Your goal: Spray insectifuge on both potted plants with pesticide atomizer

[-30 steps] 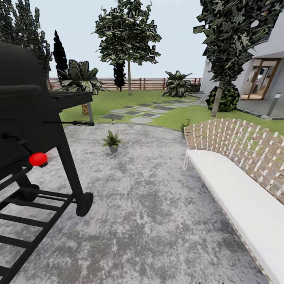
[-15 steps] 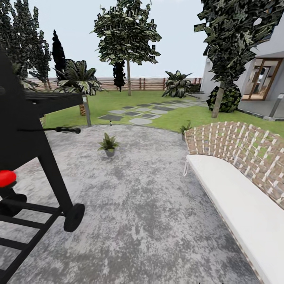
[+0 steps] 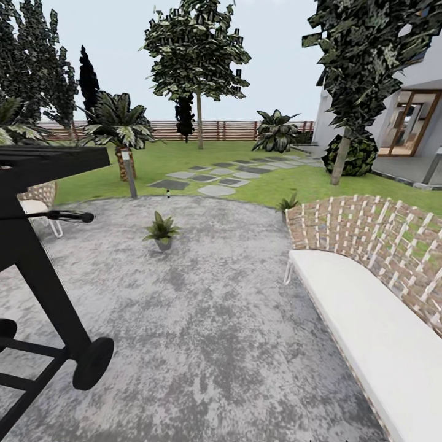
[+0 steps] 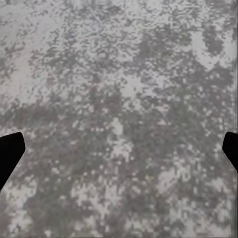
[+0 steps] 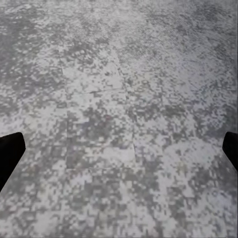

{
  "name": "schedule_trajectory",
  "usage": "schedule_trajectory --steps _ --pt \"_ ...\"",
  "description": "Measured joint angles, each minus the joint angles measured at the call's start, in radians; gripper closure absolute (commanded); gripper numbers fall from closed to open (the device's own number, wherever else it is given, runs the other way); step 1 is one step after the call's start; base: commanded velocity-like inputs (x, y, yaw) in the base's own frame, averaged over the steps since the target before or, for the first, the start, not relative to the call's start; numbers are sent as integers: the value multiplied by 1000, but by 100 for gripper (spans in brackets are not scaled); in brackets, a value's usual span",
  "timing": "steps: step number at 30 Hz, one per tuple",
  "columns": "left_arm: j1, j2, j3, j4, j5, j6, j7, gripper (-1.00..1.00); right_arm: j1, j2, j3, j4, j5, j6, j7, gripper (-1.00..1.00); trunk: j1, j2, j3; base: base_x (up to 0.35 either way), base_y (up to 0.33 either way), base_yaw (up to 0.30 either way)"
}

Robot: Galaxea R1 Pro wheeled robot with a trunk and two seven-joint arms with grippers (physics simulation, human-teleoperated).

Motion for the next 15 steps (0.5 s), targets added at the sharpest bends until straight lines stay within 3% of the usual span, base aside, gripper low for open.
schedule_trajectory --steps 8,15 --pt "0 0 0 1 0 0 0 -100 0 0 0 1 0 0 0 -100 0 0 0 332 -105 194" --pt "0 0 0 1 0 0 0 -100 0 0 0 0 0 0 0 -100 0 0 0 332 -104 31"
